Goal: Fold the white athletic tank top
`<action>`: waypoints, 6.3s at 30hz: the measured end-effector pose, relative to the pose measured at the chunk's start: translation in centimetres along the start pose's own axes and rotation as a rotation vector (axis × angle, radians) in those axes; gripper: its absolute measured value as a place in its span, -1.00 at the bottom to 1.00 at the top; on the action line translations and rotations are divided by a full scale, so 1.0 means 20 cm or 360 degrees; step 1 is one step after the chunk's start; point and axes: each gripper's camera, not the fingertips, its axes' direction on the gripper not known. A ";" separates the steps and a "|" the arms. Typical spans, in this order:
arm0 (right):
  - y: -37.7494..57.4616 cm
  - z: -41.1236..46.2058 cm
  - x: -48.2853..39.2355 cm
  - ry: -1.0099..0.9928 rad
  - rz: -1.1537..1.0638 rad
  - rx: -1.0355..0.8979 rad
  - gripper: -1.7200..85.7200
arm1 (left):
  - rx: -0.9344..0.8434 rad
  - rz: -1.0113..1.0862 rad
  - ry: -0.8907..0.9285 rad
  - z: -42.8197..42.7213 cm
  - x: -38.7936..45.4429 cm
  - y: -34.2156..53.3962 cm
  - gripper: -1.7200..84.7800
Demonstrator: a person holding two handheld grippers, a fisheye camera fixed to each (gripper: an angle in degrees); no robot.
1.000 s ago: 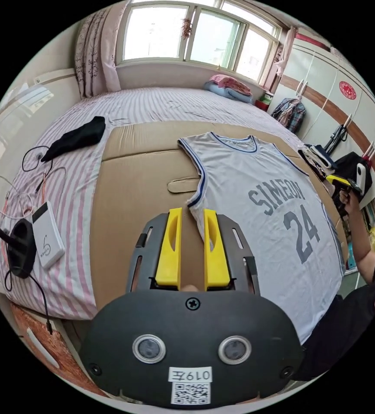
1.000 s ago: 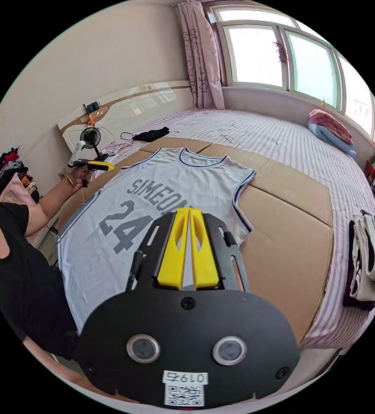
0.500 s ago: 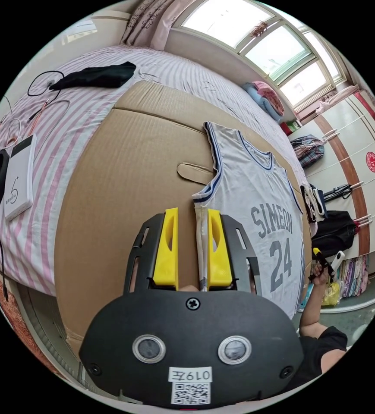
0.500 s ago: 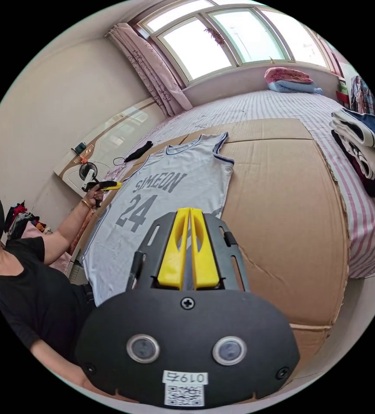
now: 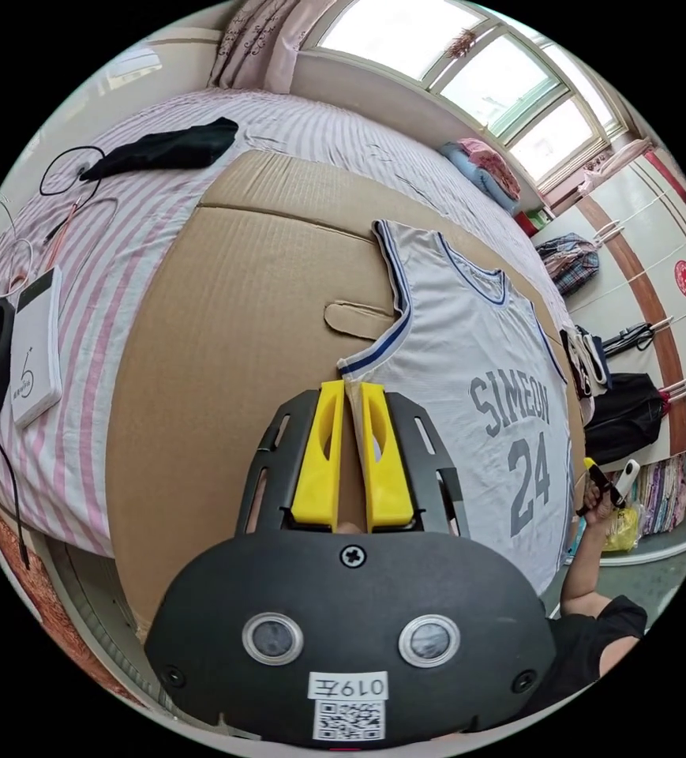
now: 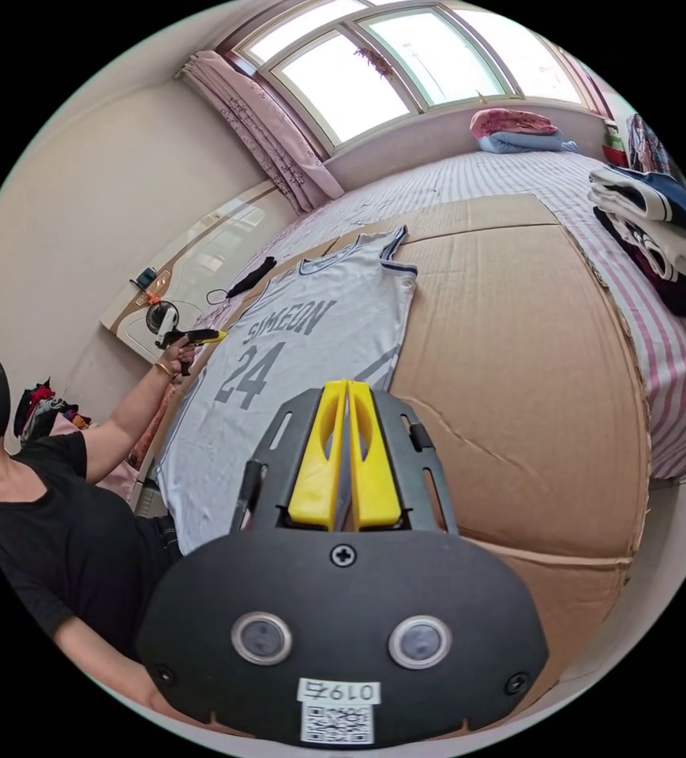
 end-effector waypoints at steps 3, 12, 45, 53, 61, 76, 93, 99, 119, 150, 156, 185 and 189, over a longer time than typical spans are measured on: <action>0.02 0.00 0.00 -0.0005 0.0011 -0.0022 -0.97 | -0.0002 0.0074 -0.0103 0.00 0.06 0.02 -0.91; 0.05 -0.06 -0.03 0.0085 0.0043 -0.0059 -0.84 | -0.0034 0.0285 -0.0427 -0.01 0.21 0.13 -0.81; 0.45 -0.55 -0.56 0.0240 -0.0269 -0.0144 -0.97 | 0.0141 0.0166 -0.0222 -0.52 0.31 1.97 -0.78; 0.74 -0.71 -0.73 0.0133 -0.0298 -0.0243 -0.83 | 0.0157 -0.0141 -0.0020 -0.65 0.14 2.46 -0.75; 0.83 -0.78 -0.71 0.0139 -0.0163 -0.0258 -0.84 | 0.0072 -0.0204 0.0117 -0.61 0.10 2.55 -0.76; 0.81 -0.76 -0.86 0.0202 -0.0230 -0.0339 -0.98 | 0.0154 -0.0144 0.0253 -0.74 0.12 2.63 -0.92; 0.79 -0.89 -1.55 0.0494 -0.0812 -0.0031 -0.75 | 0.0428 0.0396 -0.0447 -0.86 0.62 2.82 -0.92; 0.74 -0.71 -1.89 -0.0085 -0.1114 0.0054 -0.93 | 0.0343 0.1220 -0.0336 -0.63 1.20 2.84 -0.86; 0.71 -0.10 -2.42 -0.0058 -0.1758 -0.0484 -0.90 | 0.0064 0.1927 -0.0504 -0.39 1.67 2.81 -0.92; 0.71 -0.42 -2.05 -0.0083 -0.1470 -0.0232 -0.94 | 0.0336 0.1214 -0.0884 -0.61 1.68 3.24 -0.76; 0.67 -0.49 -1.98 -0.0170 -0.1388 -0.0161 -0.95 | 0.0228 0.1638 -0.1571 -0.43 1.93 3.40 -0.74; 1.02 -0.88 -2.07 0.0706 -0.1282 -0.0338 -0.72 | -0.0047 0.1960 -0.1476 -0.55 2.25 3.38 -0.94; 0.98 -0.87 -2.18 0.0776 -0.1360 -0.0403 -0.77 | -0.0076 0.1977 -0.1490 -0.55 2.25 3.37 -0.94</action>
